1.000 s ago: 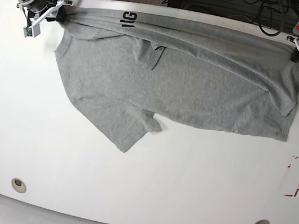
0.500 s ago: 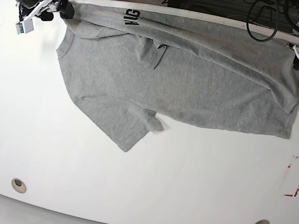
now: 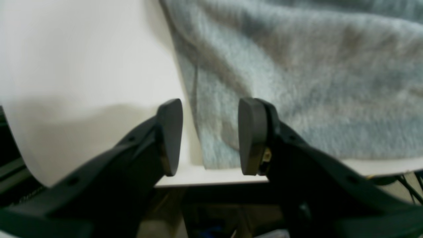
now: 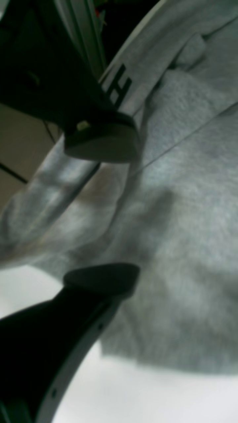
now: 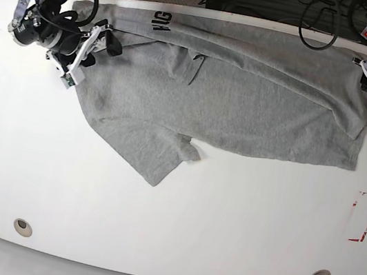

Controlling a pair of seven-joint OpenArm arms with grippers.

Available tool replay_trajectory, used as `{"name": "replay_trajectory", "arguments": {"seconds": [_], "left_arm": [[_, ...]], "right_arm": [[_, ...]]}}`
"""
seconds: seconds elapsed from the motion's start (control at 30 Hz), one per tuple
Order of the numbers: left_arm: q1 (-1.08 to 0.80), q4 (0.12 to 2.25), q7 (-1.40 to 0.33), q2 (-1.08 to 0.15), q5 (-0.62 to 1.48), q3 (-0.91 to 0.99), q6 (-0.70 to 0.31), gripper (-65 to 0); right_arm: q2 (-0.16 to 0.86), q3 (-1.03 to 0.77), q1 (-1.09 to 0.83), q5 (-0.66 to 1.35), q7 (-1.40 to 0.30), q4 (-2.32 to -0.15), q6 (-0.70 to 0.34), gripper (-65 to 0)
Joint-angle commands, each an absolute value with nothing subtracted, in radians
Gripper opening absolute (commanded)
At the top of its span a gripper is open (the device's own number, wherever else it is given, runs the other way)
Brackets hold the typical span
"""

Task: Fold the T-shirt properly
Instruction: 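Release the shirt with the right gripper and move it along the edge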

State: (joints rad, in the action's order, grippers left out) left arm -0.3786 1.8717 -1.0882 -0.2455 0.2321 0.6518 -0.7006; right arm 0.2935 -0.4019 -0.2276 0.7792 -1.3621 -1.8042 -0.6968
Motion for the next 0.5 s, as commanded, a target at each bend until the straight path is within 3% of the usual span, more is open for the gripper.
{"name": "replay_trajectory", "arguments": {"seconds": [0.0,0.27,0.33,0.47], "left_arm": [[-0.357,1.890,-1.069,-0.265,0.237,0.659,-0.698,-39.4],[-0.358,1.886,-1.069,-0.268,0.236,0.657,-0.698,-39.4],[-0.358,1.885,-1.069,-0.268,0.234,0.657,-0.698,-39.4],[-0.358,1.885,-1.069,-0.268,0.234,0.656,-0.698,-39.4]], "right_arm": [[0.305,-0.364,-0.219,0.705,-1.351,-1.817,-0.698,-19.8],[0.303,-0.340,-0.278,0.688,-1.349,-1.824,-0.698,-21.9],[0.303,-0.340,-0.280,0.688,-1.349,-1.824,-0.698,-27.6],[0.302,-0.340,-0.292,0.688,-1.349,-1.824,-0.698,-47.1]]}}
